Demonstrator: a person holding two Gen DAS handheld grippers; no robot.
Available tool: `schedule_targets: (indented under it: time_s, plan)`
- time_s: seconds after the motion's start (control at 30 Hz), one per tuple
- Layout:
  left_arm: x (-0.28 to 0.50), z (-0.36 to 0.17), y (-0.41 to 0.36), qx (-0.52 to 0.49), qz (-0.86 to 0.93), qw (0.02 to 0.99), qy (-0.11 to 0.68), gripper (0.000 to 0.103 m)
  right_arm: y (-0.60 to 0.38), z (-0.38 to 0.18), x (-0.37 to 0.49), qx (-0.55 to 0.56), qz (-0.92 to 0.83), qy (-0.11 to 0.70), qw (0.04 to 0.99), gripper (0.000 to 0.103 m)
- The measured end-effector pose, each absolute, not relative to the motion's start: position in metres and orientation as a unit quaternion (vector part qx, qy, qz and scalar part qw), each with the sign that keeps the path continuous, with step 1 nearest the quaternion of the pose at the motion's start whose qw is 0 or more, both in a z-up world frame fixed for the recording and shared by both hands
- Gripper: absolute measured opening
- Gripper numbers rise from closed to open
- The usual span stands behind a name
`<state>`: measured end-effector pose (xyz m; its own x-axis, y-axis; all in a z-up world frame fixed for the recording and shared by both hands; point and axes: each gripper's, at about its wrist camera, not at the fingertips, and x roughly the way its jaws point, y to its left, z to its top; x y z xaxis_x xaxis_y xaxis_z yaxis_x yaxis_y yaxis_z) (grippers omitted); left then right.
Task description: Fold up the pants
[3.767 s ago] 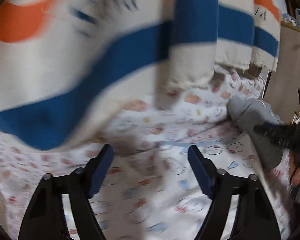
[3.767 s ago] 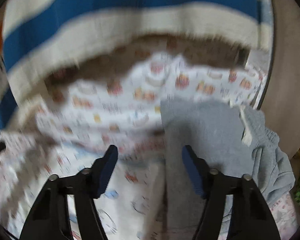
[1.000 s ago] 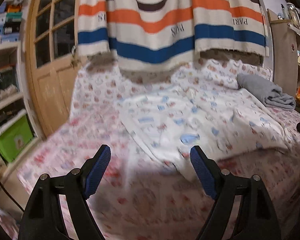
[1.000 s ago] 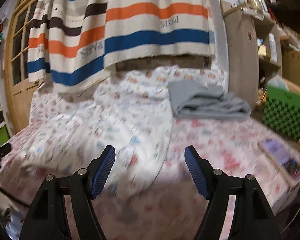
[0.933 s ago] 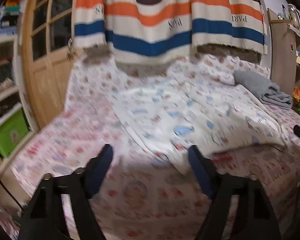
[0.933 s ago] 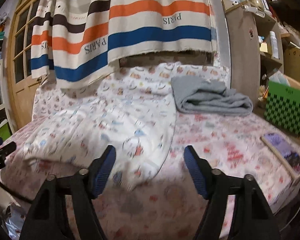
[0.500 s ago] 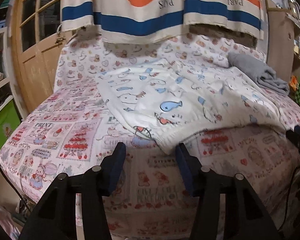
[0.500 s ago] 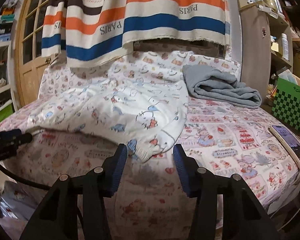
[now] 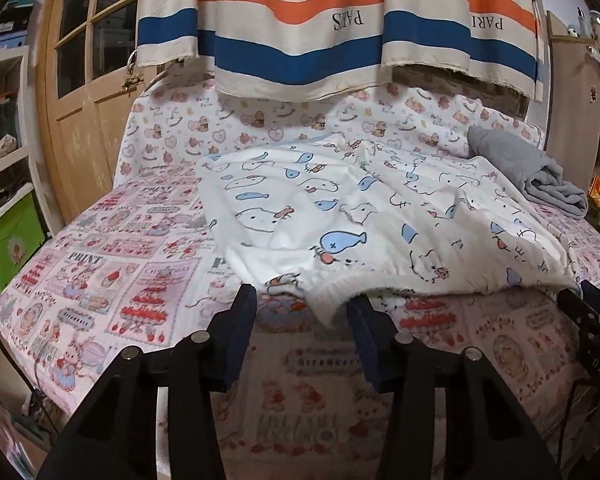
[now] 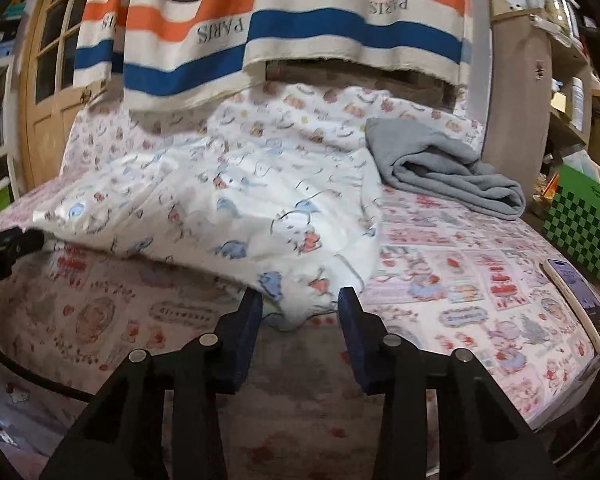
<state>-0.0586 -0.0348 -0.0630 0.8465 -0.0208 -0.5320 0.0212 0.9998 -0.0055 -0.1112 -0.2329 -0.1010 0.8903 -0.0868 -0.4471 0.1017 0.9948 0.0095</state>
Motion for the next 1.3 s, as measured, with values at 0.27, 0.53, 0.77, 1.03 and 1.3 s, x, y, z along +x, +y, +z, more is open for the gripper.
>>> schedule_targets:
  time_s: [0.27, 0.53, 0.77, 1.03, 1.3]
  plan:
    - [-0.056, -0.064, -0.041, 0.009, 0.011, 0.963, 0.271, 0.044, -0.233, -0.102, -0.107, 0.014, -0.073, 0.211, 0.975, 0.029]
    - [-0.078, -0.052, -0.038, -0.01, 0.008, 0.976, 0.219, 0.008, -0.23, -0.095, -0.114, 0.024, -0.092, 0.195, 0.976, 0.013]
    - [-0.101, -0.049, -0.031, 0.005, 0.021, 0.977, 0.212, 0.008, -0.213, -0.084, -0.142, 0.009, -0.111, 0.161, 0.981, 0.013]
    - [-0.104, -0.071, -0.034, 0.018, 0.01, 0.971, 0.238, 0.012, -0.213, -0.106, -0.145, 0.016, -0.106, 0.192, 0.976, 0.013]
    - [-0.121, -0.07, -0.043, 0.041, -0.014, 0.974, 0.222, 0.057, -0.218, -0.105, -0.153, 0.03, -0.067, 0.194, 0.978, 0.032]
